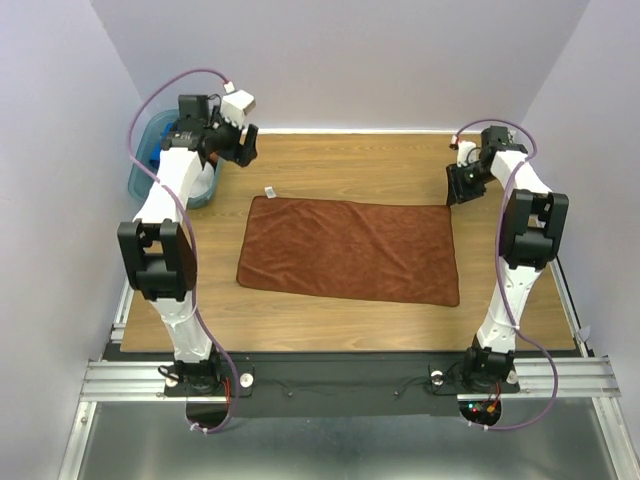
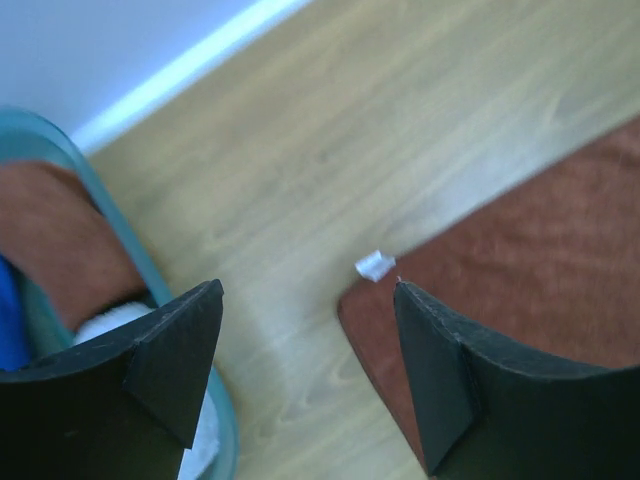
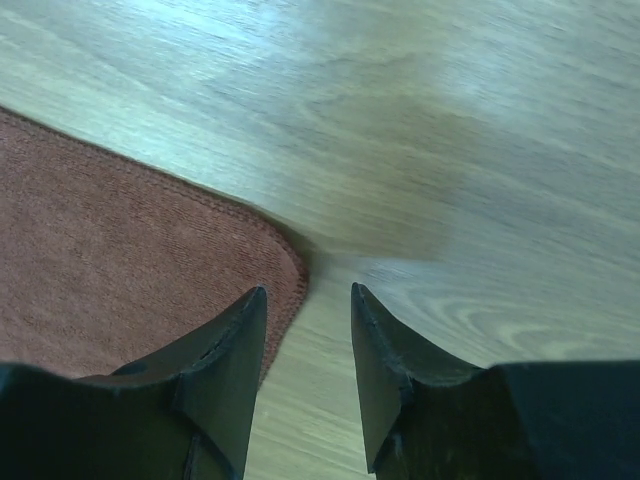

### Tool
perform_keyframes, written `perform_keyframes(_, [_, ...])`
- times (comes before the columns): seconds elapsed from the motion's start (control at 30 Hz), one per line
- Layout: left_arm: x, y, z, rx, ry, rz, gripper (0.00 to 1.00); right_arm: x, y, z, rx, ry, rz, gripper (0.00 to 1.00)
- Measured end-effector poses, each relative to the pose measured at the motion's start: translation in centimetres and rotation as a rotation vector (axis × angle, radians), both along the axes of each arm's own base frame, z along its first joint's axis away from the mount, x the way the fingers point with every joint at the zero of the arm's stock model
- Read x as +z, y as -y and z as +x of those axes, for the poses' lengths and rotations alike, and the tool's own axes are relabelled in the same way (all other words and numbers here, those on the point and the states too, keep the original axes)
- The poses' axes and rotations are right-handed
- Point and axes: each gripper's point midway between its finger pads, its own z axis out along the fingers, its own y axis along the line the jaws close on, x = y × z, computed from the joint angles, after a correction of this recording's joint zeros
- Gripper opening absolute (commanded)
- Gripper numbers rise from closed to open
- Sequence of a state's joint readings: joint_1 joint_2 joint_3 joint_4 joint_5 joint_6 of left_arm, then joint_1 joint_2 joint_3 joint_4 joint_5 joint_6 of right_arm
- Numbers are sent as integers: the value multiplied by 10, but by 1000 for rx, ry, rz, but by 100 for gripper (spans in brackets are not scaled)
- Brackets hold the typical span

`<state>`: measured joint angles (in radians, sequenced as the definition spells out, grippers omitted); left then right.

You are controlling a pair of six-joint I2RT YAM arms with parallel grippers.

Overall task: Roll the towels
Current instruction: Flatten the towel

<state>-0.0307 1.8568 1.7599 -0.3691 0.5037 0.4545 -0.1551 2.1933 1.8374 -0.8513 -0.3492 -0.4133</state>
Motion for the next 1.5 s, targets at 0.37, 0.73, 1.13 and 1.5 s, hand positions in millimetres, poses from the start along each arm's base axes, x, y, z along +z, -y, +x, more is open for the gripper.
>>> perform_keyframes(0.37, [-77,-4,-12,-73,-243,85,72,-5,-7,14,29,8,32,40])
perform_keyframes(0.73, [-147,-9,-9,-97,-405,129,59,-23,-13,6,44,-49,70,29])
perform_keyframes(1.13, [-185,-11,-11,-105,-477,141,49,-24,-17,4,60,-62,90,17])
perform_keyframes(1.5, [-201,-3,-6,-122,-491,101,45,-24,-20,2,72,-68,108,1])
